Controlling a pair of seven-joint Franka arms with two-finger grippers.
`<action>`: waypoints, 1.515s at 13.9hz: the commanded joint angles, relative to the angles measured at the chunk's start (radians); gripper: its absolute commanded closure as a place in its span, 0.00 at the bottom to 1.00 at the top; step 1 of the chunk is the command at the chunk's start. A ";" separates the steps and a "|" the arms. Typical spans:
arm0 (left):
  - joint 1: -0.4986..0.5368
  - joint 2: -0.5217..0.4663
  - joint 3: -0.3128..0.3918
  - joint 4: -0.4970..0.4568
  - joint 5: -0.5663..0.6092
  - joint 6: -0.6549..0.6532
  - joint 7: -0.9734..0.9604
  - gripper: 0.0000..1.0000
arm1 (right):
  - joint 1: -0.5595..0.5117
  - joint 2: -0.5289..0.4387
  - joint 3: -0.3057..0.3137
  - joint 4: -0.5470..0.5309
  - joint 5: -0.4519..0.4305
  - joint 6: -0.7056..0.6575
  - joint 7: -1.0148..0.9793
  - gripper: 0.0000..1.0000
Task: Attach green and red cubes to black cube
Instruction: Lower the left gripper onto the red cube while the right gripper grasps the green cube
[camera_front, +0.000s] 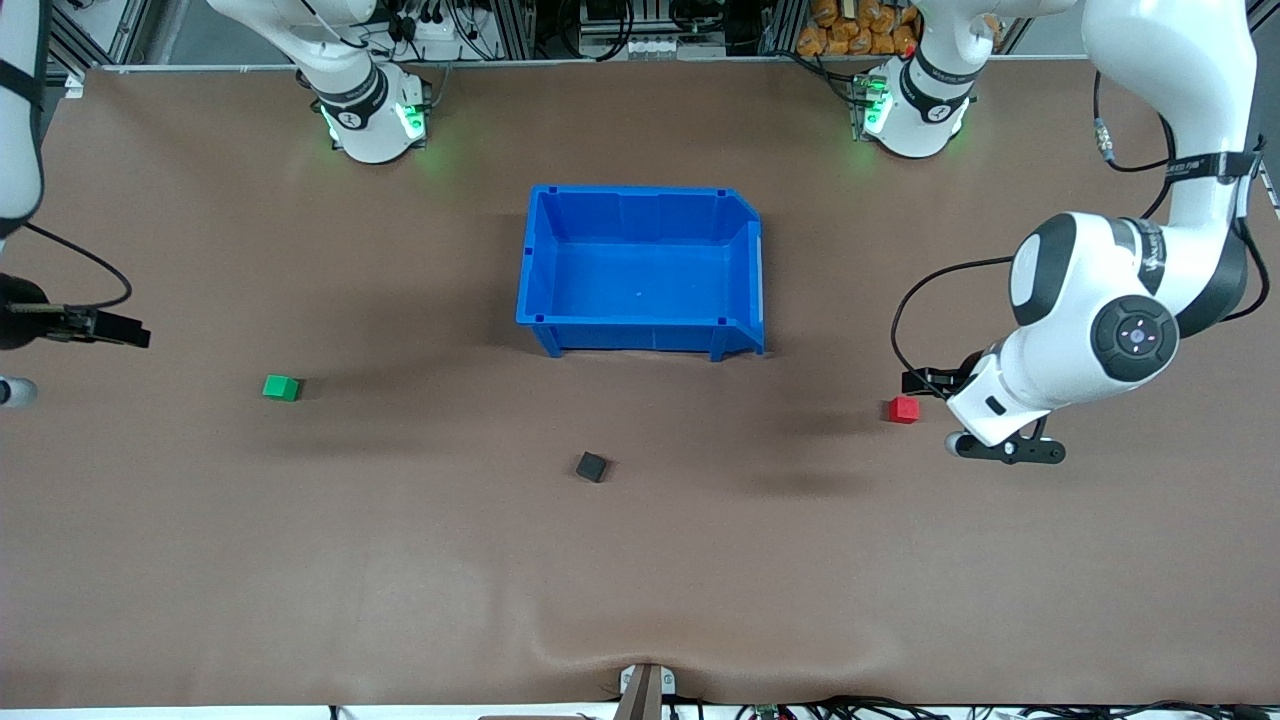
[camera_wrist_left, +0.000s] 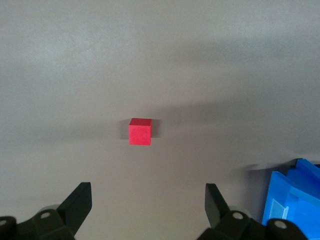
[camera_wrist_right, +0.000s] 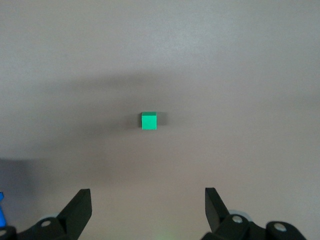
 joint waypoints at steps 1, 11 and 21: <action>-0.002 0.023 -0.001 0.001 0.017 0.016 -0.022 0.00 | -0.011 0.038 0.008 0.010 0.005 0.018 0.003 0.00; -0.002 0.127 -0.001 -0.005 0.021 0.142 -0.022 0.00 | -0.011 0.105 0.008 -0.028 0.008 0.116 0.003 0.00; 0.015 0.135 0.000 -0.251 0.125 0.487 -0.014 0.00 | -0.027 0.185 0.008 -0.074 0.013 0.197 0.005 0.00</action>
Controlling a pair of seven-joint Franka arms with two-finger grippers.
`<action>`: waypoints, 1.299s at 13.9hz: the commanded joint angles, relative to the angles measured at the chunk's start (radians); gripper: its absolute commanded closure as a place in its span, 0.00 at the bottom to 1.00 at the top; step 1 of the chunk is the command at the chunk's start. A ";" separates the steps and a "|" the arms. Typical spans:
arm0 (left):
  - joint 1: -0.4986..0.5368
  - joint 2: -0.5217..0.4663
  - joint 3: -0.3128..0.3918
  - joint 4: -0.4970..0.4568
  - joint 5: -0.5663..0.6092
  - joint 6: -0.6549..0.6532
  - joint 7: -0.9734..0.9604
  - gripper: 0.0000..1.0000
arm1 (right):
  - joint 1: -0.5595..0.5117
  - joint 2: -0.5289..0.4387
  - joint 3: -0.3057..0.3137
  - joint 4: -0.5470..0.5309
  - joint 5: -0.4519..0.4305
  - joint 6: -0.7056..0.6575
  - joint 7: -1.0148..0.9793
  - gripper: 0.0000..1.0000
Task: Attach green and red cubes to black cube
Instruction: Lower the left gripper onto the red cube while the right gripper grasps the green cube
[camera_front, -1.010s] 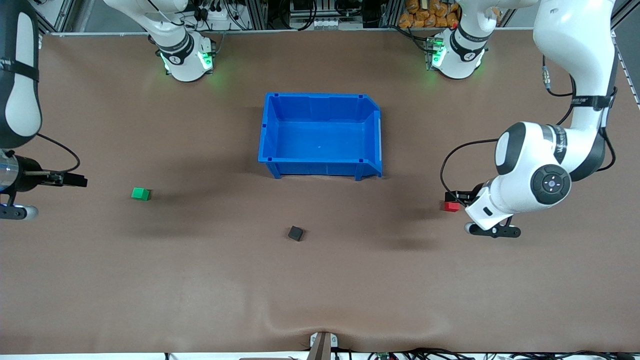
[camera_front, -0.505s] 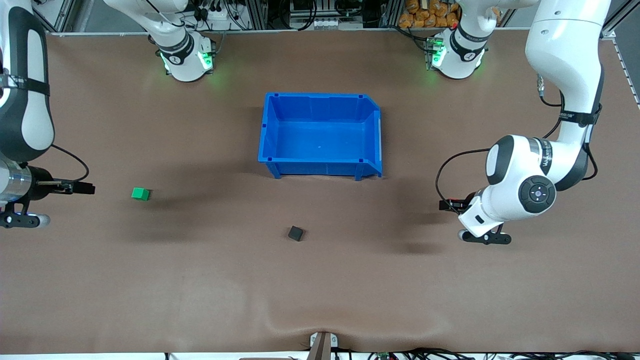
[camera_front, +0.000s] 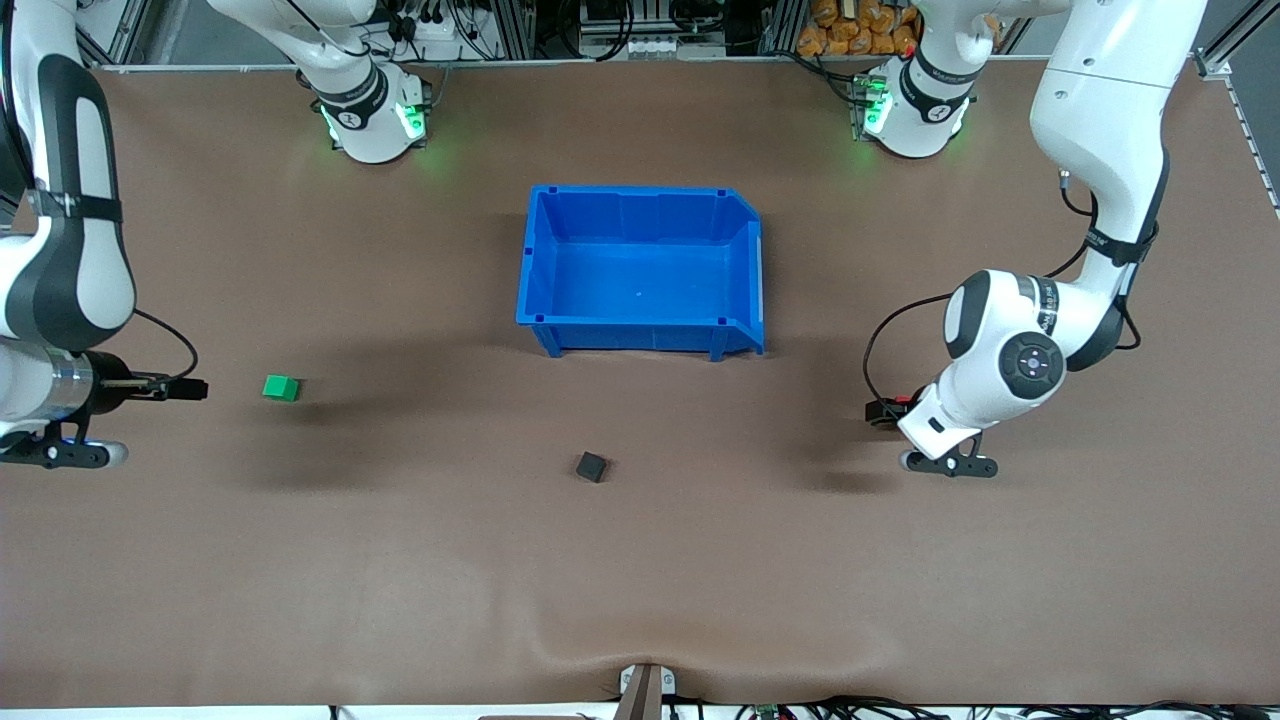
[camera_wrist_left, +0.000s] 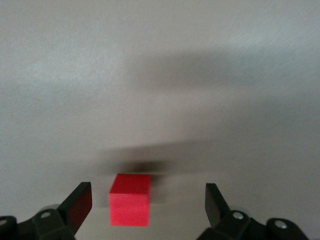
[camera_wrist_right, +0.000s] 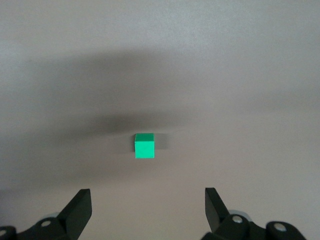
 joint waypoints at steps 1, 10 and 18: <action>0.011 -0.001 -0.003 -0.029 0.062 0.025 -0.015 0.00 | -0.022 0.003 0.008 -0.051 0.012 0.059 0.004 0.00; 0.008 0.036 -0.003 -0.029 0.062 0.025 -0.044 0.08 | -0.034 0.034 0.010 -0.205 0.014 0.254 0.004 0.00; 0.008 0.031 -0.005 -0.019 0.062 0.024 -0.205 1.00 | -0.028 0.093 0.013 -0.282 0.015 0.379 0.004 0.00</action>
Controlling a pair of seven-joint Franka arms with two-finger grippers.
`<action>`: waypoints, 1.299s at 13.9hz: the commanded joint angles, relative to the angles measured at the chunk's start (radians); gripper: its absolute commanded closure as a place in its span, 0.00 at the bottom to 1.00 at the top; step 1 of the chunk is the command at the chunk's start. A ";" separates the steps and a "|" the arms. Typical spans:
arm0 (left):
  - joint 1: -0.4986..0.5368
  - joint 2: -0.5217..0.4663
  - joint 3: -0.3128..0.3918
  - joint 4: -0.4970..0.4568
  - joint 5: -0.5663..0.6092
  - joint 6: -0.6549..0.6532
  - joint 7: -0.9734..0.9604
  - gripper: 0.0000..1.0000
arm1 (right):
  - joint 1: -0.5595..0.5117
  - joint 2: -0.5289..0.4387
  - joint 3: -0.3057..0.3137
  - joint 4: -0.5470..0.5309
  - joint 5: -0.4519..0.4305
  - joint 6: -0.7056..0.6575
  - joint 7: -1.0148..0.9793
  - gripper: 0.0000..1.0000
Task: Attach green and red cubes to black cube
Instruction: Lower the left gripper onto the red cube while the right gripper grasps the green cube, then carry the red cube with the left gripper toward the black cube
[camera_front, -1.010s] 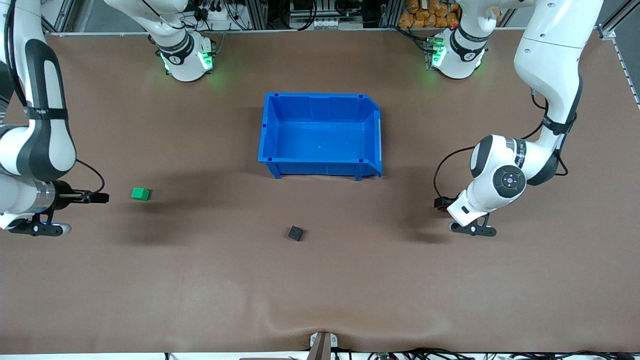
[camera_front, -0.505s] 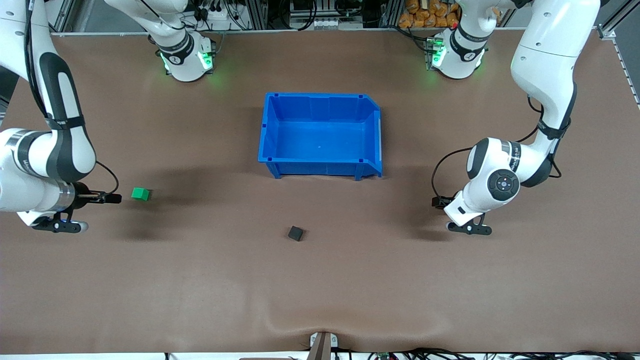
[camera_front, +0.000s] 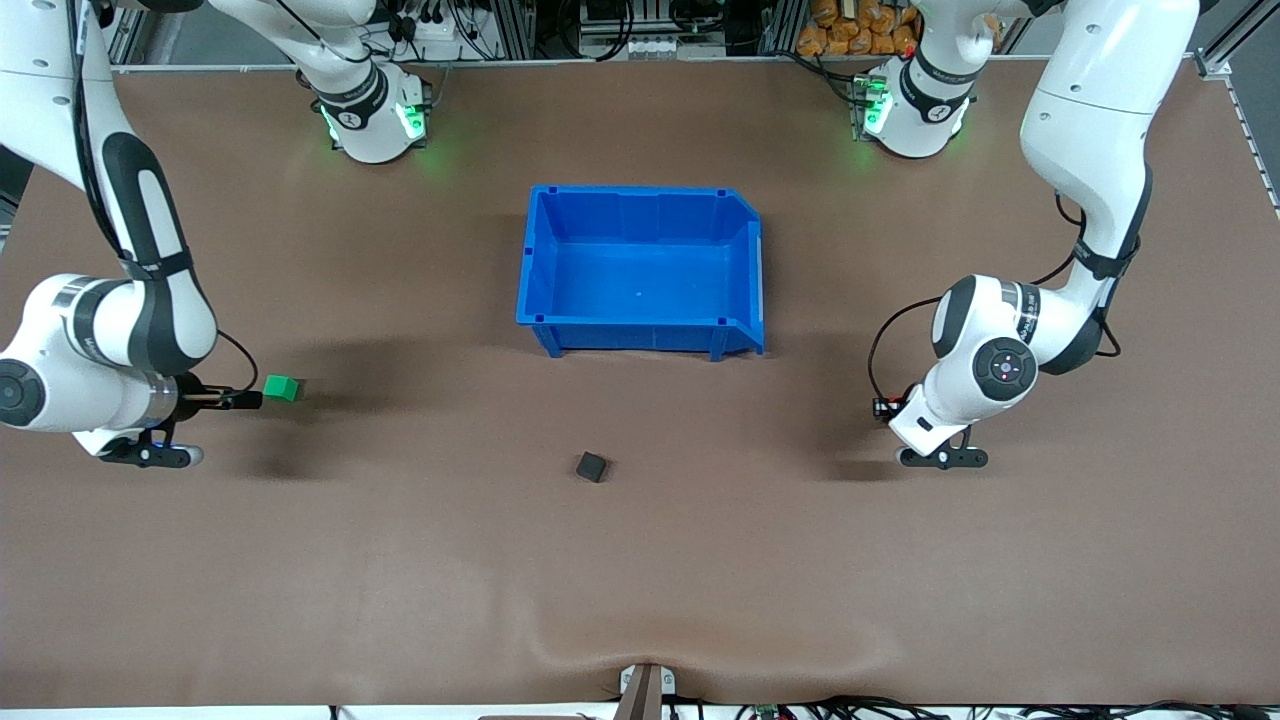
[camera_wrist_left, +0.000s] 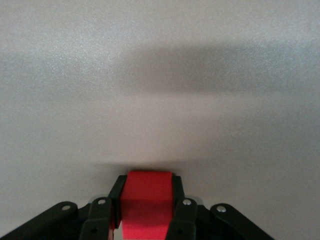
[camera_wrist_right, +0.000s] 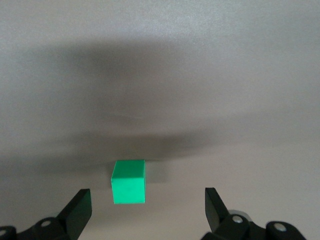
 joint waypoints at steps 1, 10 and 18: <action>0.007 -0.014 -0.003 0.009 0.010 0.004 -0.083 1.00 | -0.002 0.011 0.009 -0.052 0.015 0.075 0.003 0.00; -0.024 -0.027 -0.005 0.138 0.007 -0.108 -0.462 1.00 | -0.002 0.030 0.011 -0.121 0.018 0.167 0.005 0.00; -0.070 -0.013 -0.005 0.307 -0.047 -0.231 -0.778 1.00 | 0.019 0.028 0.011 -0.133 0.052 0.190 0.031 0.67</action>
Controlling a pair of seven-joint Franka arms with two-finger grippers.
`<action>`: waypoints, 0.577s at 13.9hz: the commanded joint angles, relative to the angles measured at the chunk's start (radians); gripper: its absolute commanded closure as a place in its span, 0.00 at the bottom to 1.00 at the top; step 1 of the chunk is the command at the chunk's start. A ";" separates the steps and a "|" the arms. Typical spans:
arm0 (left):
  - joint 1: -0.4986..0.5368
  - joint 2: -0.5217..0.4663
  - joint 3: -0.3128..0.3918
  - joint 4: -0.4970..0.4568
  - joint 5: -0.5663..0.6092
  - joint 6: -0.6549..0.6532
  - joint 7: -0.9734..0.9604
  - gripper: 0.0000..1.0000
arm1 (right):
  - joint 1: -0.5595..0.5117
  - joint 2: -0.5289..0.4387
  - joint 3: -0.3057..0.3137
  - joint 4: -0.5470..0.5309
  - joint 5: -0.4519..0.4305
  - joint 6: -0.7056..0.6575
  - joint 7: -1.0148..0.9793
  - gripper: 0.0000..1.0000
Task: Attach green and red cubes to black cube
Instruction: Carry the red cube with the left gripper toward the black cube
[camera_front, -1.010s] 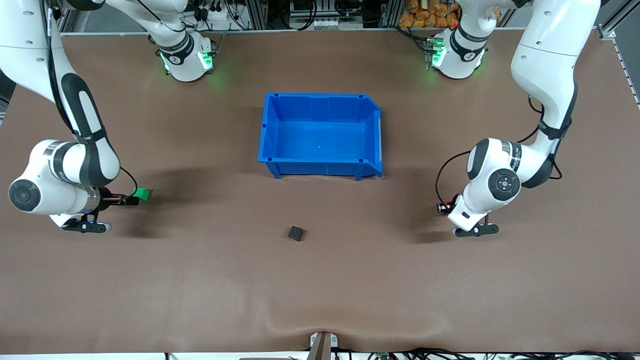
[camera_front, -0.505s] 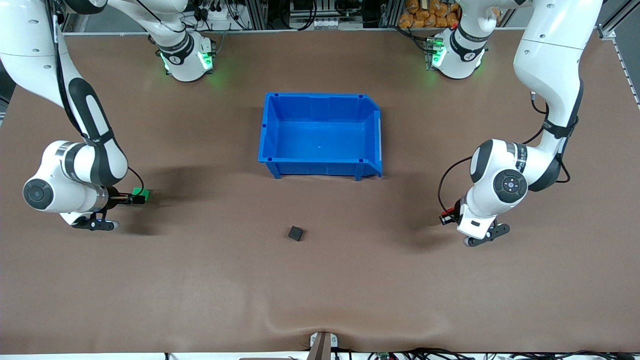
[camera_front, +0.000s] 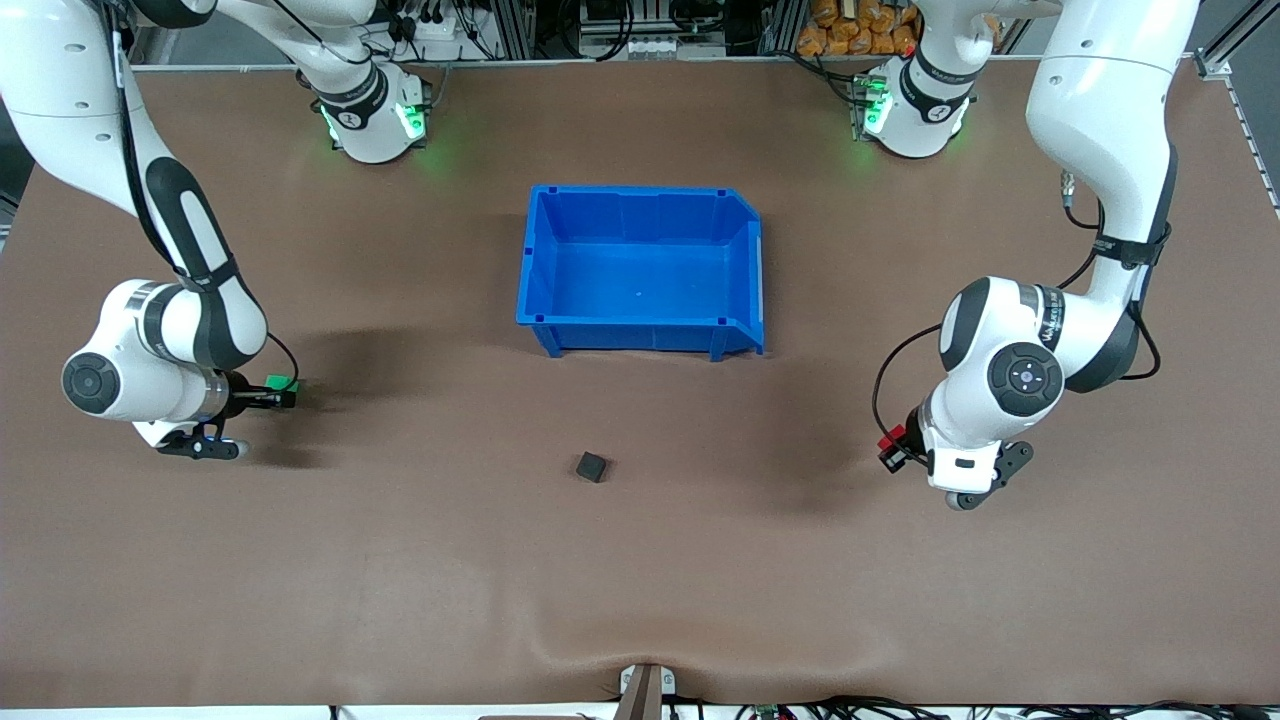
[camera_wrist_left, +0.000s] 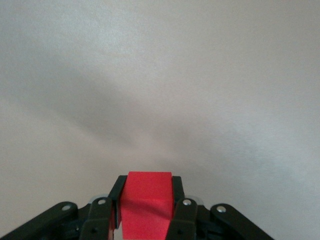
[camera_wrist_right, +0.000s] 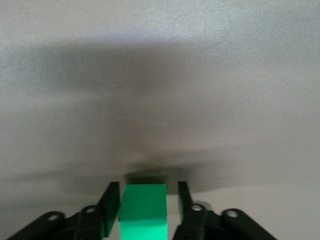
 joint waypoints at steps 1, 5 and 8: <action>-0.028 0.002 0.005 0.051 -0.044 -0.026 -0.108 1.00 | 0.009 -0.013 0.000 -0.001 0.017 -0.010 0.049 0.70; -0.080 0.050 0.005 0.134 -0.051 -0.028 -0.368 1.00 | 0.025 -0.008 0.000 0.081 0.017 -0.193 0.133 1.00; -0.116 0.105 0.009 0.212 -0.051 -0.026 -0.563 1.00 | 0.032 -0.009 0.000 0.117 0.014 -0.207 0.141 1.00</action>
